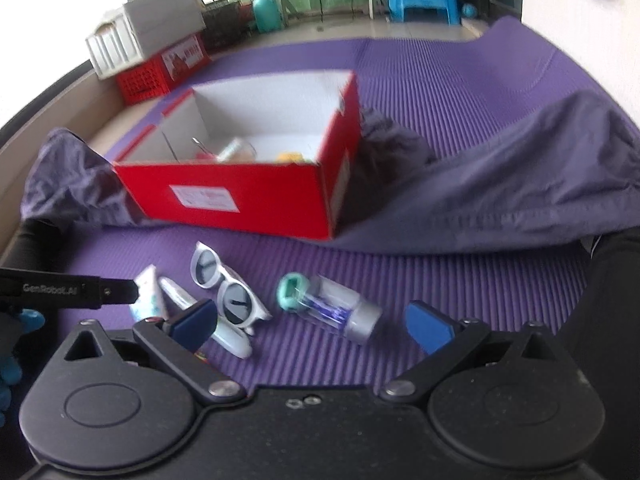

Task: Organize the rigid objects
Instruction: 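Grasp the white ointment tube with the left tool while the right tool grasps the bead jar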

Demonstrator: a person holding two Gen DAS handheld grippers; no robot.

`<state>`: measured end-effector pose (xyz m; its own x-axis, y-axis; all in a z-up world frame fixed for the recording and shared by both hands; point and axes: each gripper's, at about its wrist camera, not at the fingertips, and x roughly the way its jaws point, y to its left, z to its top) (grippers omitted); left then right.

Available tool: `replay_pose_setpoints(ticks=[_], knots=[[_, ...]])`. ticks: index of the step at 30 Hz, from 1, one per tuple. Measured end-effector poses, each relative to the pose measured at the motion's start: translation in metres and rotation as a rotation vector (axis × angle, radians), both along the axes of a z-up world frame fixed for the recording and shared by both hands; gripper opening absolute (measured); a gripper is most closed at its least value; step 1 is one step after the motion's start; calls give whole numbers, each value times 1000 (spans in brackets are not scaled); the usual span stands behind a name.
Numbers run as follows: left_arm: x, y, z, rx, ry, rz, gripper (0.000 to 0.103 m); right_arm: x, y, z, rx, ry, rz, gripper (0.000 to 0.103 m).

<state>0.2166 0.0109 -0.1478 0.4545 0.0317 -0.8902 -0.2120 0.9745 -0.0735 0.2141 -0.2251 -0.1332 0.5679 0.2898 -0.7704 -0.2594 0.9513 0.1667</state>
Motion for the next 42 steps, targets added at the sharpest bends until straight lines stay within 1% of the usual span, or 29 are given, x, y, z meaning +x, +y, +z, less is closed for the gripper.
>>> replay_pose_setpoints(ticks=[5,11,13,15,17,20,24,28,33,36,40,42], knots=[[9,3,-24,6,70,40,103,10,2,-20,-29,35,23,101],[14,7,-42,-5,114,88,103,19,13,-34,-91,39,71,98],[14,7,-45,-20,109,94,103,24,15,-38,-106,44,83,98],[16,4,-46,-12,107,91,103,31,15,-42,-121,53,85,98],[17,2,-48,-6,105,84,103,36,16,-46,-137,57,88,97],[18,2,-49,-17,105,85,103,43,19,-51,-167,61,96,94],[23,7,-54,-44,121,102,103,50,25,-58,-202,67,118,88],[30,8,-57,-46,145,126,103,54,31,-62,-216,71,123,81],[27,0,-59,-5,139,90,102,54,33,-66,-216,78,130,75],[23,-1,-60,13,128,78,102,51,35,-68,-236,63,139,74],[17,-2,-59,35,109,70,102,46,34,-68,-234,60,139,73],[15,-1,-58,37,96,72,93,44,36,-68,-245,61,141,73]])
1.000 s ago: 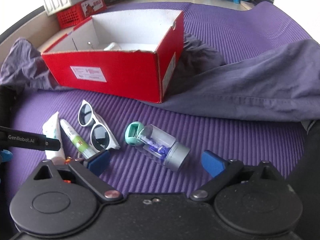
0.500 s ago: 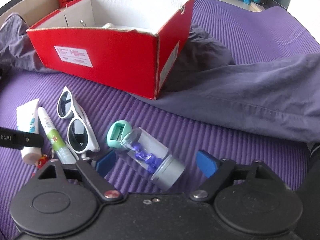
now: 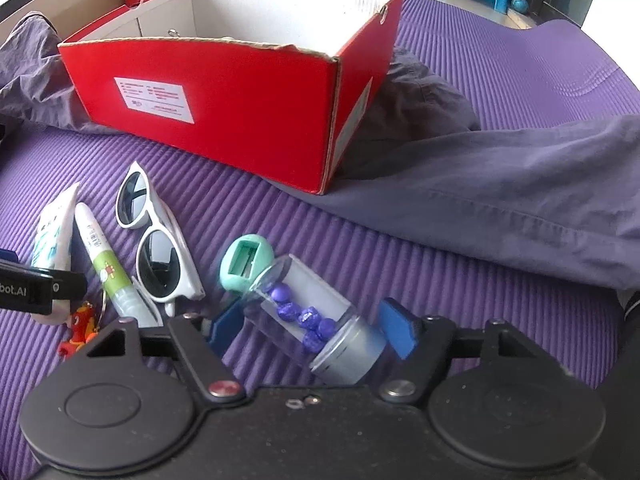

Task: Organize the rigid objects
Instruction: 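Grasp the white ointment tube with the left tool while the right tool grasps the bead jar, then carry the ointment tube and bead jar over the red shoebox with both tools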

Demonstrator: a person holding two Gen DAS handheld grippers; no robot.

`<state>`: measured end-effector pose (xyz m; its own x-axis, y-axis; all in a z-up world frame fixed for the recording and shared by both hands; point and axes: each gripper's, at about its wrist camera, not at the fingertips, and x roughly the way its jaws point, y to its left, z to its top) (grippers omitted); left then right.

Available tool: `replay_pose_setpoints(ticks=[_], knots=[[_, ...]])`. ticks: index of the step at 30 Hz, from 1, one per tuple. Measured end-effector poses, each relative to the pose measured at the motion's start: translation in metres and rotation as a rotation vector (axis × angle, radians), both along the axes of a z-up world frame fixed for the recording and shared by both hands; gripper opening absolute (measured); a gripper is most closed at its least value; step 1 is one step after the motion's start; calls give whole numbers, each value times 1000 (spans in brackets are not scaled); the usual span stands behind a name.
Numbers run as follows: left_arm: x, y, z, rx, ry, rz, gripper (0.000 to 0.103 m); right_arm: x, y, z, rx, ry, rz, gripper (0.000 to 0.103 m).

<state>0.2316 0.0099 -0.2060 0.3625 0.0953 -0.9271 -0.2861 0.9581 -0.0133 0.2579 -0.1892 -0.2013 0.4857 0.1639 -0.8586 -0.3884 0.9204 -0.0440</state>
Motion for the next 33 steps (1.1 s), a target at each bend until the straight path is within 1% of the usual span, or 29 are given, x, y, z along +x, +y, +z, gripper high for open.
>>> replay_pose_setpoints(ticks=[1,3,4,6,7,9,10,12,15,19,25,28,33], knots=[[-1,1,1,1,-4,0,91,-2,1,1,-9,-1,4,73],[-3,3,4,1,-14,2,78,-7,4,2,-22,-2,15,68],[-4,4,4,4,-16,7,76,-10,5,3,-23,1,18,65],[-6,6,5,1,-21,13,69,-15,6,4,-26,5,19,64],[-6,8,6,-3,-23,14,67,-15,6,3,-27,6,19,63],[-7,12,7,-9,-28,22,55,-18,7,4,-22,12,19,61],[-8,13,8,-15,-33,25,52,-20,6,5,-18,16,17,58],[-9,17,10,-39,-39,27,36,-23,5,7,-4,26,8,57],[-10,19,11,-37,-37,31,35,-27,2,9,21,35,-11,57],[-13,25,12,-54,-44,50,35,-30,-3,13,58,50,-44,57],[-16,33,22,-84,-79,66,35,-38,-8,23,104,51,-65,57],[-16,36,25,-89,-83,80,35,-41,-10,30,136,53,-85,57],[-23,37,41,-104,-119,74,35,-44,-11,47,181,43,-96,57]])
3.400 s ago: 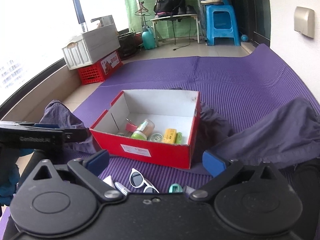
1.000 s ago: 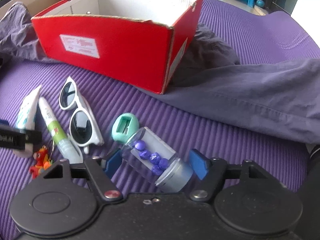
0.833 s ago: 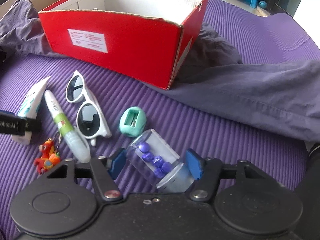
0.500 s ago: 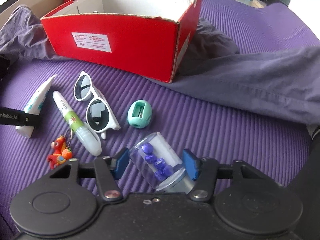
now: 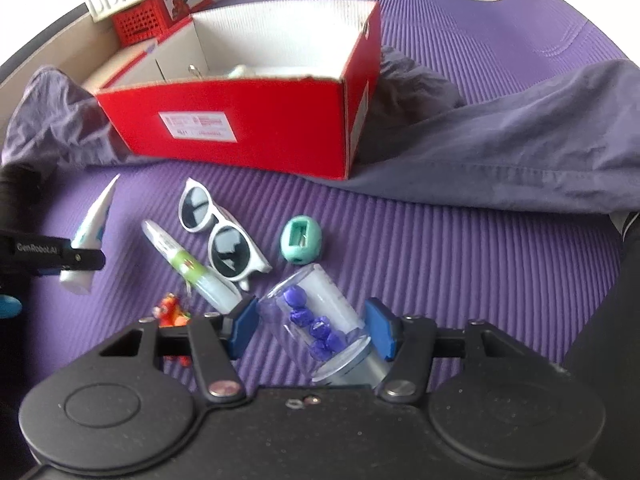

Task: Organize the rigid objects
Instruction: 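Carry the ointment tube and bead jar over the red shoebox with both tools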

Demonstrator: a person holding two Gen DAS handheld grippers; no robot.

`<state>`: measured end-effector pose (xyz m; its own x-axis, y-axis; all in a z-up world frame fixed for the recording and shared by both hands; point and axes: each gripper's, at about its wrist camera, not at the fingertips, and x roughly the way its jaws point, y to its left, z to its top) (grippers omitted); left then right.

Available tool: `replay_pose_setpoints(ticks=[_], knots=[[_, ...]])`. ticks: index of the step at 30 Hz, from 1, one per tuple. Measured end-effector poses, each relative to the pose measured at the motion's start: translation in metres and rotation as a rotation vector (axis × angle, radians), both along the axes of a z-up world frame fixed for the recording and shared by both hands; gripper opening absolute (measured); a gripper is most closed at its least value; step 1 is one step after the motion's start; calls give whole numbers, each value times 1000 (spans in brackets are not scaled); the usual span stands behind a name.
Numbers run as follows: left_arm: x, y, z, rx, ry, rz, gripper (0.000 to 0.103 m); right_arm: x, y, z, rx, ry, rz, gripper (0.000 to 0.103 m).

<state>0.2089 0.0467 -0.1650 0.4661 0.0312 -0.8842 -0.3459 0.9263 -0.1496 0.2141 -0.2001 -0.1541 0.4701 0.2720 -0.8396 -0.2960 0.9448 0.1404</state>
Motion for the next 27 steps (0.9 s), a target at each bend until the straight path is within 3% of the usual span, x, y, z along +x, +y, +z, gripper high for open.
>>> replay_pose_setpoints(ticks=[12,27], knots=[[1,-11,59,44,-93,-98,35,9,10,60,44,-92,-16,57],[45,-21,125,129,-222,-194,35,55,31,127,42,-250,-6,57]])
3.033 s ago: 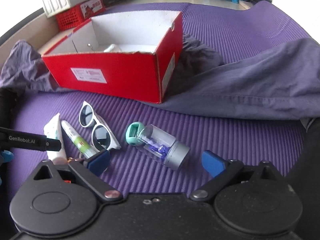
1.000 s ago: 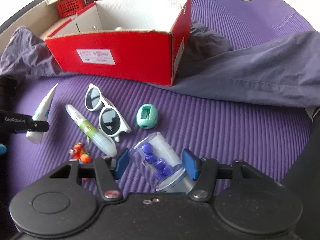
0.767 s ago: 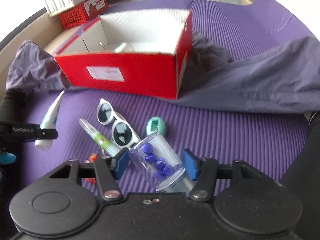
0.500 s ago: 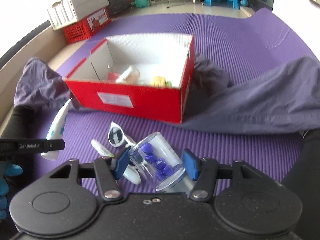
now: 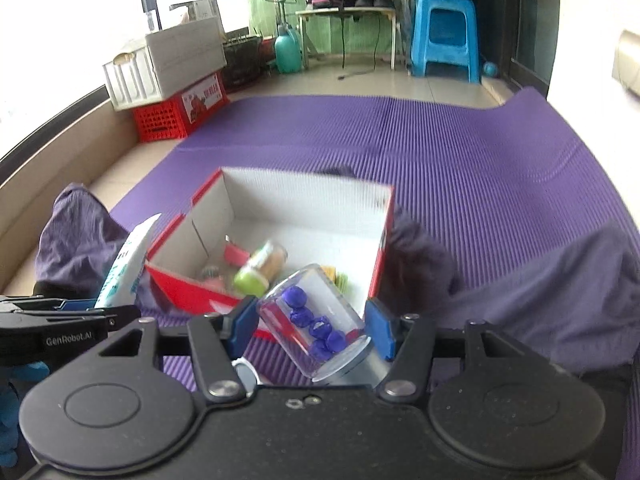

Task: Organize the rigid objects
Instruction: 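Carry the ointment tube and bead jar over the red shoebox with both tools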

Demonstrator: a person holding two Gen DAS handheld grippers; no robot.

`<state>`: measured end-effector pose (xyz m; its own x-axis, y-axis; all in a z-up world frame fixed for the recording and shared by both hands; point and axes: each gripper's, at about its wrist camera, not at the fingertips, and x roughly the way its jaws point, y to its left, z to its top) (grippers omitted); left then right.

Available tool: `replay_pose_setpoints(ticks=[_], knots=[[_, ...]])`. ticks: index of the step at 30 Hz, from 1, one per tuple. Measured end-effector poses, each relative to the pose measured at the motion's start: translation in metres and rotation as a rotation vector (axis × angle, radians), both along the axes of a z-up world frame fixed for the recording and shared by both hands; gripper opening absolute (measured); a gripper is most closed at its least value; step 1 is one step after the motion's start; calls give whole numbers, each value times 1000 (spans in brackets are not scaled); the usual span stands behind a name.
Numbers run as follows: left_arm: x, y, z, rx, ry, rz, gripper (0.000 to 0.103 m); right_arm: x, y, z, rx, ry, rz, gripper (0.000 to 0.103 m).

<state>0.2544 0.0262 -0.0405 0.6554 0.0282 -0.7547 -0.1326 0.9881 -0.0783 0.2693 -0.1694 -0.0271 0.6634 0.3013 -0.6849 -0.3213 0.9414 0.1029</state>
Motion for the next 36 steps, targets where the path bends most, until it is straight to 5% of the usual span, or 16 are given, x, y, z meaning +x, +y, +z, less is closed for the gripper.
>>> replay_pose_setpoints(ticks=[16,36], knots=[[80,10,8,73,7,-76,35,57,31,-13,-17,-3,25,57],[174,-10,-51,108,126,-139,35,115,73,-84,-148,64,105,57]])
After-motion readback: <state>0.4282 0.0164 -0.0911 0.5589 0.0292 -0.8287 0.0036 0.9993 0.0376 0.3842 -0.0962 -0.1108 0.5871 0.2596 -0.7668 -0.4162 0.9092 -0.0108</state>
